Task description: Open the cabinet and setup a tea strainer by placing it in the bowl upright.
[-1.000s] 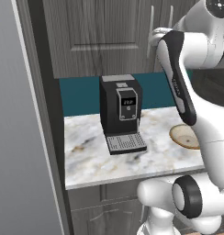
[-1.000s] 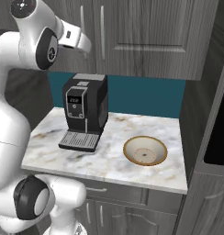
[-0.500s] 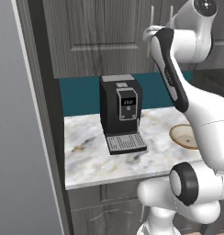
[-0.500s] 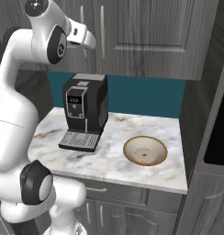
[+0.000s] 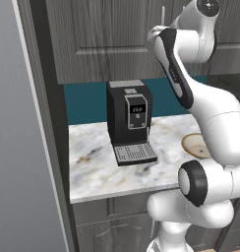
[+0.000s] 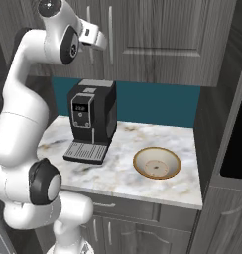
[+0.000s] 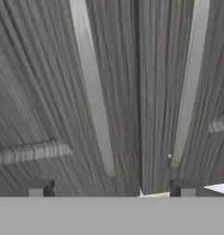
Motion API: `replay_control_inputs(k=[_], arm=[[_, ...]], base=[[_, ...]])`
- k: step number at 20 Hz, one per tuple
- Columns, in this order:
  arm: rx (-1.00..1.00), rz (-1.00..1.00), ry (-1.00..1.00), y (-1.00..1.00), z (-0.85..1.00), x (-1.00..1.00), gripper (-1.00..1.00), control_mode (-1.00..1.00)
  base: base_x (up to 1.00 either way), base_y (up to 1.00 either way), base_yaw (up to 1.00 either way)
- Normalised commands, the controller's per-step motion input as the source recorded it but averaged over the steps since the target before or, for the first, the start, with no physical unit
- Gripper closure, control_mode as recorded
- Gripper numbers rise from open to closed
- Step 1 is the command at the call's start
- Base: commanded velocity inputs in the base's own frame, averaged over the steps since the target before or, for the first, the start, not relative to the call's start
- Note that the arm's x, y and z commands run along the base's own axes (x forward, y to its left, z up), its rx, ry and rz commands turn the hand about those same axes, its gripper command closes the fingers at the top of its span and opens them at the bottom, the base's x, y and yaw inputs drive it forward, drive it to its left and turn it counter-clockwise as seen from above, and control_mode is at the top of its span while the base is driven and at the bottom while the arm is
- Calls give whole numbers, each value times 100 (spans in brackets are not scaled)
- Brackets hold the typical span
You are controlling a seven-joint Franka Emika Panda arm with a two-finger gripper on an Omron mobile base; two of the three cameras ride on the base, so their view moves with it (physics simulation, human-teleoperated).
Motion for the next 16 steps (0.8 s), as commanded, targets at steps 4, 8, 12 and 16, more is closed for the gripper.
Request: replay_control_inputs(k=[4, 8, 12, 16], arm=[[0, 0, 0, 4, 0, 39, -100, -100], [0, 0, 0, 0, -2, 39, -100, -100], [0, 0, 0, 0, -10, 40, -100, -100], [0, 0, 0, 0, -7, 43, -100, -100]], base=[[0, 0, 0], [0, 0, 0], [0, 0, 0], [0, 0, 0]])
